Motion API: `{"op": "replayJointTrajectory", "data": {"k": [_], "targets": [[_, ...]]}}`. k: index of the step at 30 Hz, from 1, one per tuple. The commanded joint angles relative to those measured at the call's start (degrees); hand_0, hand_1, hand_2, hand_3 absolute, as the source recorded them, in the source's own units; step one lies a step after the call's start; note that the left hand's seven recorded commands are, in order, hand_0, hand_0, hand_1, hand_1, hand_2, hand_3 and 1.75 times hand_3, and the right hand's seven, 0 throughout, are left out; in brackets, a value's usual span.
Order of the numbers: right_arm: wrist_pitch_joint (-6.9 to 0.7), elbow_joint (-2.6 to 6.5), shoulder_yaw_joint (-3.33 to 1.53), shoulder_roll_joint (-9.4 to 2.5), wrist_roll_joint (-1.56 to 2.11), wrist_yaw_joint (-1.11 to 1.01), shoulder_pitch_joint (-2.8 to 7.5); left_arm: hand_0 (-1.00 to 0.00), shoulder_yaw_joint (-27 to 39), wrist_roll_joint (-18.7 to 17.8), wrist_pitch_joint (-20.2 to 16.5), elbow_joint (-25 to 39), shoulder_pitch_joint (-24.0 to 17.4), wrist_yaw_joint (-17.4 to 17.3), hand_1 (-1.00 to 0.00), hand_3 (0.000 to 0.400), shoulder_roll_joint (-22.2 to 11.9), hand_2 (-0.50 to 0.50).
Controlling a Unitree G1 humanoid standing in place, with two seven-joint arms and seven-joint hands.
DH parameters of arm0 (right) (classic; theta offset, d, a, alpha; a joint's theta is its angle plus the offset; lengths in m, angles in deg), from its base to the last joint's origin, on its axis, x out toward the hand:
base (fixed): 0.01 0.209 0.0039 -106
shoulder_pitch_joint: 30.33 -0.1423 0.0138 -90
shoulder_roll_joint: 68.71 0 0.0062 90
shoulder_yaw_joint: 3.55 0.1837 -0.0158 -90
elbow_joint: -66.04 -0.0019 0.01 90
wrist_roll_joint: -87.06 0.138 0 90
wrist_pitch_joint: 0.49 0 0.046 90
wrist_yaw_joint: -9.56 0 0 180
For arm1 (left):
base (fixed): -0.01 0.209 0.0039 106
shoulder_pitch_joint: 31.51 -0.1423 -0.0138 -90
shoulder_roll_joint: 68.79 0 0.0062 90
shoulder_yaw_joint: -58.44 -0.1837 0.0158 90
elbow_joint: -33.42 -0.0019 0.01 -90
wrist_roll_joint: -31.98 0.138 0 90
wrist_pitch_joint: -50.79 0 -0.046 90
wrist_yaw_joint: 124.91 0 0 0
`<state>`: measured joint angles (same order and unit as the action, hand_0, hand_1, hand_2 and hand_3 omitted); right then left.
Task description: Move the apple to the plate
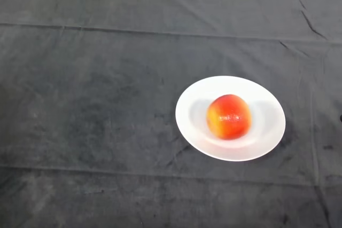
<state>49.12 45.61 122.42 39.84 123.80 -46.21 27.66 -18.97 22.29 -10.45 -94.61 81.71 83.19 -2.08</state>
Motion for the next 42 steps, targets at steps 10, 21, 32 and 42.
{"op": "replayJointTrajectory", "data": {"k": [10, 21, 32, 42], "targets": [[-0.06, -0.70, 1.32, 0.92, -0.33, 0.08, 0.84, 0.00, 3.52, 2.23, -0.86, 0.80, -0.80, -1.46, 0.00, 0.000, -0.08, 0.00], [-0.06, -0.74, 1.32, 0.90, -0.32, 0.10, 0.85, 0.00, 4.58, 3.31, -1.34, 1.49, -0.77, -2.03, 0.00, 0.000, 0.69, 0.00], [-0.07, -0.76, 1.32, 0.89, -0.32, 0.12, 0.86, 0.00, 5.98, 3.74, -1.19, 1.08, -0.67, -3.41, 0.00, 0.000, 0.78, 0.00], [-0.07, -0.77, 1.32, 0.89, -0.31, 0.13, 0.87, 0.00, 6.78, 4.64, -0.96, 0.08, 0.06, -3.90, 0.00, 0.000, 1.11, 0.00]]}}
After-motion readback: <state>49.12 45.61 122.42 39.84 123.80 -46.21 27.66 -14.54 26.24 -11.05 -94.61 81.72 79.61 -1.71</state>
